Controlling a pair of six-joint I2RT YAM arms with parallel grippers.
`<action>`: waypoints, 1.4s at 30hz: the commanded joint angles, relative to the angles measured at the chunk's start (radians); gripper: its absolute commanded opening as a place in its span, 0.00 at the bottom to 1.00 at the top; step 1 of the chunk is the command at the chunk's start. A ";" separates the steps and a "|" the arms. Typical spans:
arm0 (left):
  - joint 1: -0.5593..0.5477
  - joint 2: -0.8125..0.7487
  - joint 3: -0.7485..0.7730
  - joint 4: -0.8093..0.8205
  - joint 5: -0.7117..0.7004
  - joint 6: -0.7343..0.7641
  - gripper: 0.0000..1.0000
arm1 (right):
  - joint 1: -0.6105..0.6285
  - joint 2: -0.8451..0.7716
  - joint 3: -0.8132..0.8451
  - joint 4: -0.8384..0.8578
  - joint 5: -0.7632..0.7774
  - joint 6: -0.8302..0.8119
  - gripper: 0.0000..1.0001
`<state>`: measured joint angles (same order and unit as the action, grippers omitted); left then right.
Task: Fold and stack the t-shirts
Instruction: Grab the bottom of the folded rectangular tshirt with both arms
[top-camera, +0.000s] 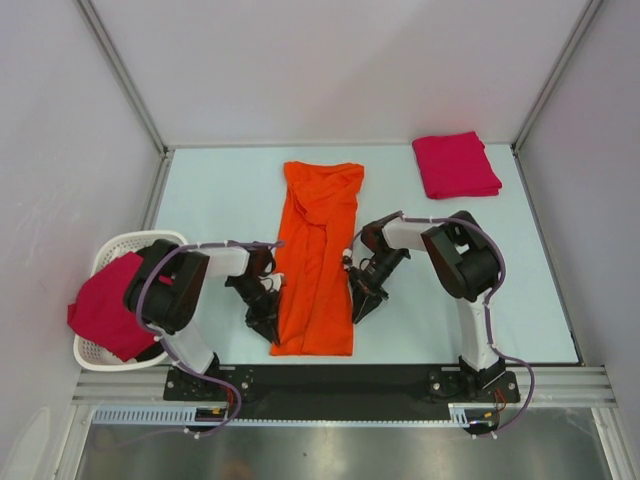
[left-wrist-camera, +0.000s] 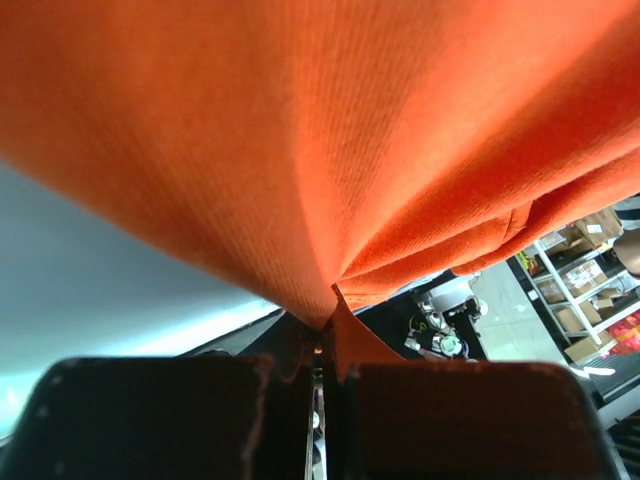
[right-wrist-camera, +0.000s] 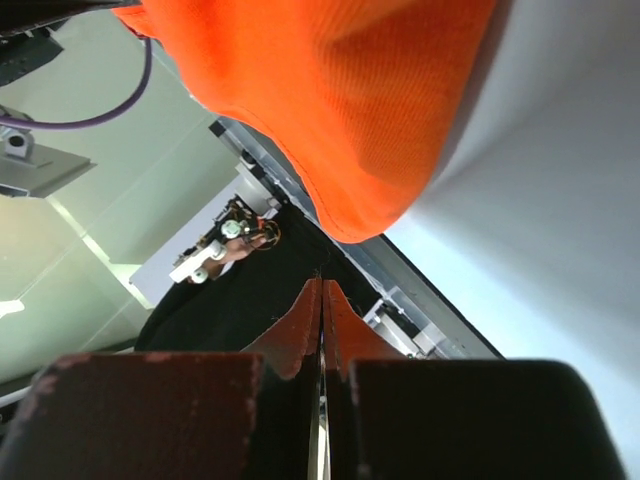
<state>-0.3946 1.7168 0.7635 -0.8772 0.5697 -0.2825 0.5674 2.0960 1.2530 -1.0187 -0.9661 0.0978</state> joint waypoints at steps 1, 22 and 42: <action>-0.009 -0.034 -0.027 -0.025 -0.024 0.029 0.01 | 0.020 0.032 -0.003 -0.132 0.125 0.054 0.00; 0.154 -0.041 0.629 0.266 -0.147 -0.127 1.00 | -0.350 -0.055 0.444 0.265 0.374 0.289 0.69; 0.296 0.705 1.427 0.247 0.027 -0.320 0.99 | -0.366 0.479 1.033 0.334 0.353 0.428 0.72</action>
<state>-0.0994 2.3047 2.1002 -0.6128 0.5056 -0.5205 0.2081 2.4962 2.2295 -0.7246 -0.5919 0.4641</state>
